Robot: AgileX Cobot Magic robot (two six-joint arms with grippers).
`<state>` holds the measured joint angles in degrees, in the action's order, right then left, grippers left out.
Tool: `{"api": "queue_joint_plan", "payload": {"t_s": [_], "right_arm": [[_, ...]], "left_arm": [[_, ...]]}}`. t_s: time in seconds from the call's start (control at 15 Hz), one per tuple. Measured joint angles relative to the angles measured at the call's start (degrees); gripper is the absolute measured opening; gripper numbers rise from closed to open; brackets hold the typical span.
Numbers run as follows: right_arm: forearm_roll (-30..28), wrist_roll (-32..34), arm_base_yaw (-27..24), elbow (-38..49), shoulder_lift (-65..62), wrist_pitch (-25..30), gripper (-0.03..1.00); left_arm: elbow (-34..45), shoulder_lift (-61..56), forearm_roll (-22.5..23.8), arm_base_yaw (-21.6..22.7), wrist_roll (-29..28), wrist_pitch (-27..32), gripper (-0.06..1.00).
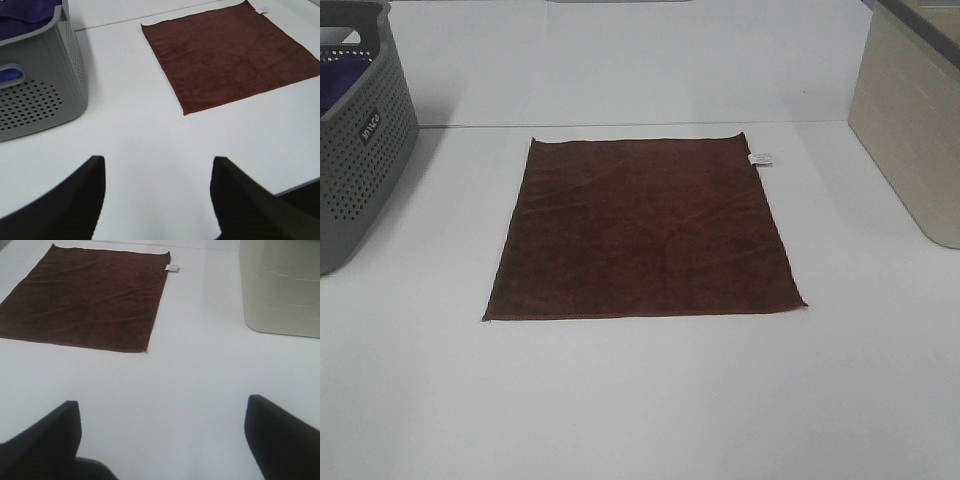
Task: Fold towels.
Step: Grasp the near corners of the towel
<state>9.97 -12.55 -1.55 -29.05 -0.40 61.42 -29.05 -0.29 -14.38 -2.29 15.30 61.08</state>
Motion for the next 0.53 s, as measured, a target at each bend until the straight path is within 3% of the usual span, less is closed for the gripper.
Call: {"api": "queue_joint_plan", "payload": {"t_s": [0.53], "right_arm": [[0.0,0.0,0.0,0.0,0.0,0.0,0.83]], "left_arm": [[0.0,0.0,0.0,0.0,0.0,0.0,0.59]]}}
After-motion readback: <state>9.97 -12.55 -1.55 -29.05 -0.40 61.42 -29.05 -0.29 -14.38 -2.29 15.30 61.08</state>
